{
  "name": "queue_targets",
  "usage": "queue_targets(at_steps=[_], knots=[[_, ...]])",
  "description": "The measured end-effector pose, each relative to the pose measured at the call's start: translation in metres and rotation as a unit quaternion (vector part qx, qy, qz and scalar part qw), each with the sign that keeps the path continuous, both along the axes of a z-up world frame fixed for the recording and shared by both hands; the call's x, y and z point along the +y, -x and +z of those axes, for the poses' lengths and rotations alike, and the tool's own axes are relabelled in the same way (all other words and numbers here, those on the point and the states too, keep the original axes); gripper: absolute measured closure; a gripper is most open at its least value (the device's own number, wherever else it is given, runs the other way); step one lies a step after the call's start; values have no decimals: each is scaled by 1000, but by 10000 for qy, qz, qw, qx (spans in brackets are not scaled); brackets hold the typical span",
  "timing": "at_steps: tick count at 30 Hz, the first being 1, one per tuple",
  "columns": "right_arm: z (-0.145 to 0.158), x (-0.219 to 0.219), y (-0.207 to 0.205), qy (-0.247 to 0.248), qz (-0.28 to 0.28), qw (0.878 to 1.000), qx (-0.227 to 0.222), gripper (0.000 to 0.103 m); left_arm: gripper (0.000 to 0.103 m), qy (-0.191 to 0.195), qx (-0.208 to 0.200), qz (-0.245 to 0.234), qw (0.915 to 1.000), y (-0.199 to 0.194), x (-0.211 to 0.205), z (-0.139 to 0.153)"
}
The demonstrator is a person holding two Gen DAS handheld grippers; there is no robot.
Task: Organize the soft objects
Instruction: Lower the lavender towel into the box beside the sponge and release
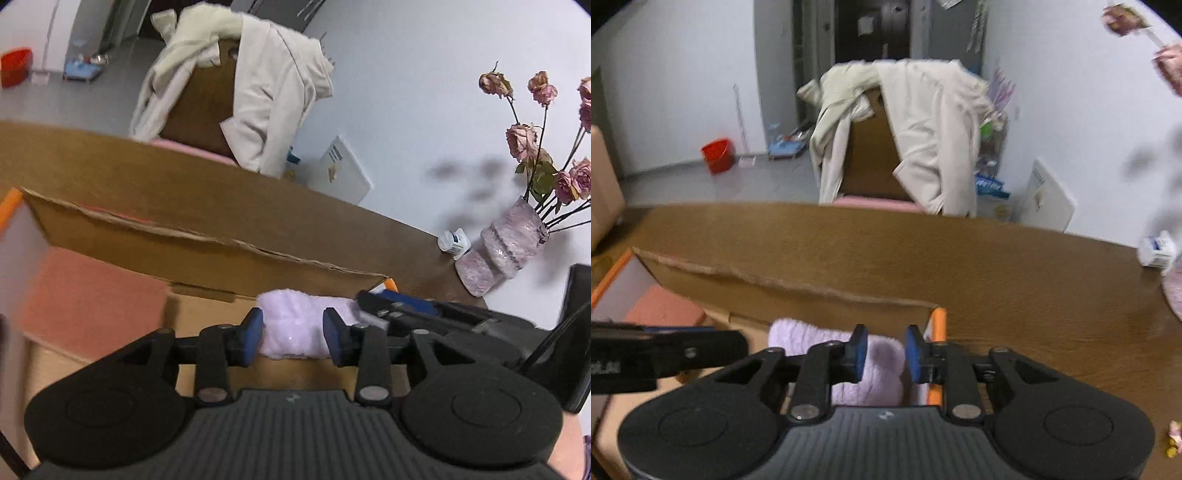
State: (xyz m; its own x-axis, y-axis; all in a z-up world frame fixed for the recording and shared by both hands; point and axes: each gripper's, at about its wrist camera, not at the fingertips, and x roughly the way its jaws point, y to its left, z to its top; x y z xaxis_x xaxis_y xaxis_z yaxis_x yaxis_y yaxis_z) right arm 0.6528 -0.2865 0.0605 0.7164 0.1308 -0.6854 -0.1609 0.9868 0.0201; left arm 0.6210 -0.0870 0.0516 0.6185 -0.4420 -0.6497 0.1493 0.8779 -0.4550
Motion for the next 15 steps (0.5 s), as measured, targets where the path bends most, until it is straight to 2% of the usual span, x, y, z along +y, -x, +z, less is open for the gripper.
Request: queue_targets(at_steps=[3,7,10,15], knots=[[30,-8,24,-300,23,9994,-196,69,62,-116,-177,111,9997,22,13,32],[82,-13,78,-374,195,9976,-553,57,46,-387,-576,134,9975,69,31,81],[120,-16,129,-291,310,9952,-879,51,30,-708,-987,72,9926,119,45,116],[162,-21,215,-240,612,9915,-1121,45,21,-1123,-1615,63,9804,214,74,155]])
